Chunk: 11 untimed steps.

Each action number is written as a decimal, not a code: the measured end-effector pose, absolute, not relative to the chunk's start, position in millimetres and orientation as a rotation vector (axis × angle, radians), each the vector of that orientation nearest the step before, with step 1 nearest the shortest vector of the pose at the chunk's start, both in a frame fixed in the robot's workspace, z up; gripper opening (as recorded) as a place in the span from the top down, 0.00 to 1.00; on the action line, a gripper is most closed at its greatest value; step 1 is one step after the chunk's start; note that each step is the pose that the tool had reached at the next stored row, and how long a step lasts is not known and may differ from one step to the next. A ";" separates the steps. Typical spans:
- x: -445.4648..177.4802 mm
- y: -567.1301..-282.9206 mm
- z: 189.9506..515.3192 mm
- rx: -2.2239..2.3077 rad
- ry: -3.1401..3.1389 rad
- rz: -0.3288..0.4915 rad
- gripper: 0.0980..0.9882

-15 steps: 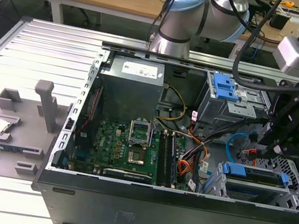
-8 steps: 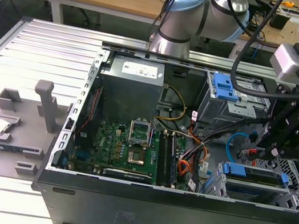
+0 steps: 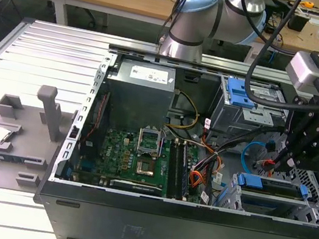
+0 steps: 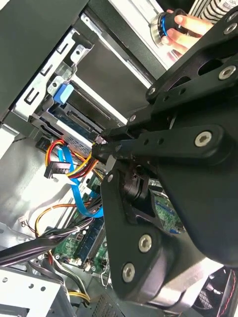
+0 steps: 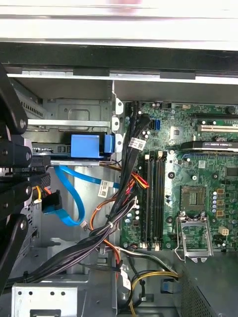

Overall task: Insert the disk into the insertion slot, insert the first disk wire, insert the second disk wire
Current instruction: 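Insert the first disk wire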

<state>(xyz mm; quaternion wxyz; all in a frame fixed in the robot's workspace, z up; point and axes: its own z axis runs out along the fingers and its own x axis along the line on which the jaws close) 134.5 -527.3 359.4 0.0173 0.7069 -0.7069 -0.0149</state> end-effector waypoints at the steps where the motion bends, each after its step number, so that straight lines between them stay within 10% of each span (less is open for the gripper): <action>1: 134.5 -527.3 359.4 2.196 -2.196 -0.046 0.92; 11: 143.1 -527.3 359.3 2.194 -2.194 -0.041 0.92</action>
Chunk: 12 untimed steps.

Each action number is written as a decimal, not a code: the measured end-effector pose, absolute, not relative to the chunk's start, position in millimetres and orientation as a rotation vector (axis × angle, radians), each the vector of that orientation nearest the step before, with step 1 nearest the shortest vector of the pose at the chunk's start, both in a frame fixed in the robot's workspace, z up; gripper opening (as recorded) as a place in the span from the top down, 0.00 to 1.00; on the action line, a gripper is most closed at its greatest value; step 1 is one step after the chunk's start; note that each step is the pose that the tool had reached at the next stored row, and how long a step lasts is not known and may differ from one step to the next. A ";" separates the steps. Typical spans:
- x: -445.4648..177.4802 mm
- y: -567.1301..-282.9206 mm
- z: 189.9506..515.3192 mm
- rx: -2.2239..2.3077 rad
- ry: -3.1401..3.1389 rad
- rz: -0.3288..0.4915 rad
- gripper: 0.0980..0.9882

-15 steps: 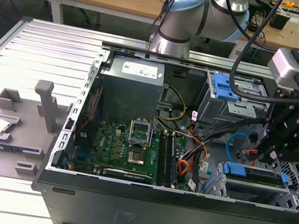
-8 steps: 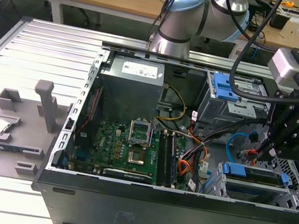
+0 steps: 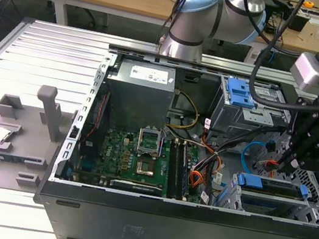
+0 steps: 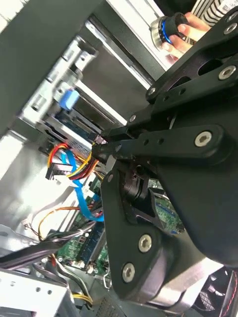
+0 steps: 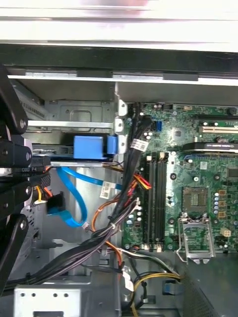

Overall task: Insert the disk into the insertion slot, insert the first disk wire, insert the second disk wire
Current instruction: 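Insert the first disk wire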

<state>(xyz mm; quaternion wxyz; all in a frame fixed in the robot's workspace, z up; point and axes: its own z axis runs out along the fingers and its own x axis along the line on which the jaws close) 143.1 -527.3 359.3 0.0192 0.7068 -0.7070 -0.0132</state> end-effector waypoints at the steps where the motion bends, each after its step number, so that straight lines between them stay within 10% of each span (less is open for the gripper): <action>1: 149.0 -527.3 359.3 2.194 -2.194 -0.041 0.92; 12: 151.9 -548.1 355.9 2.194 -2.194 -0.042 0.92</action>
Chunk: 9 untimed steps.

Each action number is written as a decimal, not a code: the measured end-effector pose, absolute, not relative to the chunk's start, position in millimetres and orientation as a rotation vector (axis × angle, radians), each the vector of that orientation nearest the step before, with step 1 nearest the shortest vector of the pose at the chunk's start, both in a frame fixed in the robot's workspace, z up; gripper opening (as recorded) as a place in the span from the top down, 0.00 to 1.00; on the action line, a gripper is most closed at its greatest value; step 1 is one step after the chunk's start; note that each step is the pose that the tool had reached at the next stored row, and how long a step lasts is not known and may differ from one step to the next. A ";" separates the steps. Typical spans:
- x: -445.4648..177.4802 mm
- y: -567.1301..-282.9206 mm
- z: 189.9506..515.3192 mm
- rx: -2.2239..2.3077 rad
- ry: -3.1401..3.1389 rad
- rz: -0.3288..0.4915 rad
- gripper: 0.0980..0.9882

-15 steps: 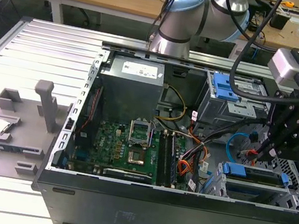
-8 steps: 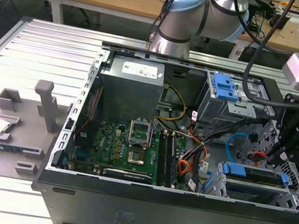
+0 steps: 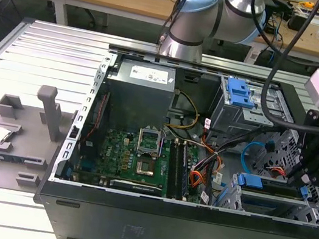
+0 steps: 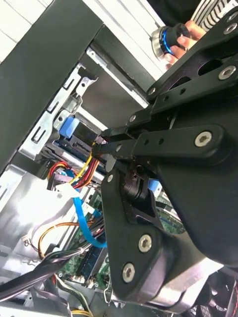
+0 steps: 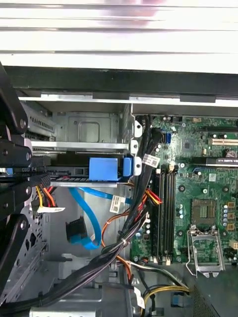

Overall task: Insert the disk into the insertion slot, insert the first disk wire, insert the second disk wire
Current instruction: 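Insert the first disk wire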

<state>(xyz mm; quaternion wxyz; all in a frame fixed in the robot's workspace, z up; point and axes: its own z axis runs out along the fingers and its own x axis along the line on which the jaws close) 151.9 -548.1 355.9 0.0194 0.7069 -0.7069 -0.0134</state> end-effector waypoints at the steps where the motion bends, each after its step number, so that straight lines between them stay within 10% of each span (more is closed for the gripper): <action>1: 151.9 -548.2 355.0 2.194 -2.194 -0.042 0.92; 9: 151.8 -543.5 349.8 2.194 -2.194 -0.042 0.92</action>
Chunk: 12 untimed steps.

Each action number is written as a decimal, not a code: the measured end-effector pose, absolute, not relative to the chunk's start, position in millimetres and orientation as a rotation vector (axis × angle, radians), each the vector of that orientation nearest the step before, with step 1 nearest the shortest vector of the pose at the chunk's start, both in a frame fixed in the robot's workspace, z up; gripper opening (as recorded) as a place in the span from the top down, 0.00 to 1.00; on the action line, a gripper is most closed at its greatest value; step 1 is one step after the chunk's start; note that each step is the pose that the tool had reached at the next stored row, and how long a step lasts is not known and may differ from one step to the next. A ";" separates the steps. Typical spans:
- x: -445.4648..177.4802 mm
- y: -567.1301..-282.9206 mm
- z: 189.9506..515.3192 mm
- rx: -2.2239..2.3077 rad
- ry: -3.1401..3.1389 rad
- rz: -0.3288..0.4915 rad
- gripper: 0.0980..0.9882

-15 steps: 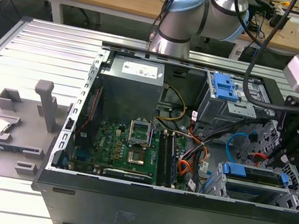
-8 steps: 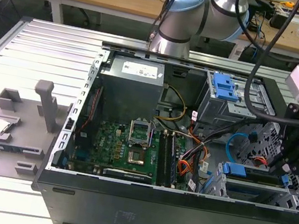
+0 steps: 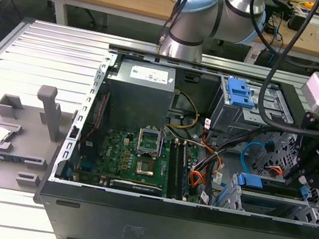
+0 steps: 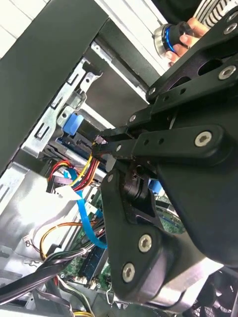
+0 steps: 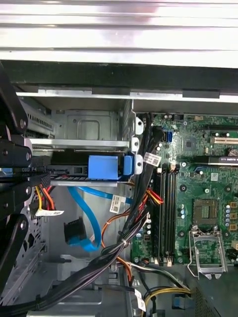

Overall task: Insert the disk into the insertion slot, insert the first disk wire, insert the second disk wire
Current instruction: 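Insert the first disk wire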

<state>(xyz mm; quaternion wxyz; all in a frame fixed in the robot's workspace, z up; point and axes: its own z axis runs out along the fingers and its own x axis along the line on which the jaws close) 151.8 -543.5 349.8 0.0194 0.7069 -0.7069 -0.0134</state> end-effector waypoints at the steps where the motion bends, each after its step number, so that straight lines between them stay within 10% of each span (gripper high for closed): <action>1: 151.5 -542.4 349.1 2.194 -2.194 -0.041 0.92; 12: 147.7 -542.0 343.3 2.194 -2.194 -0.042 0.92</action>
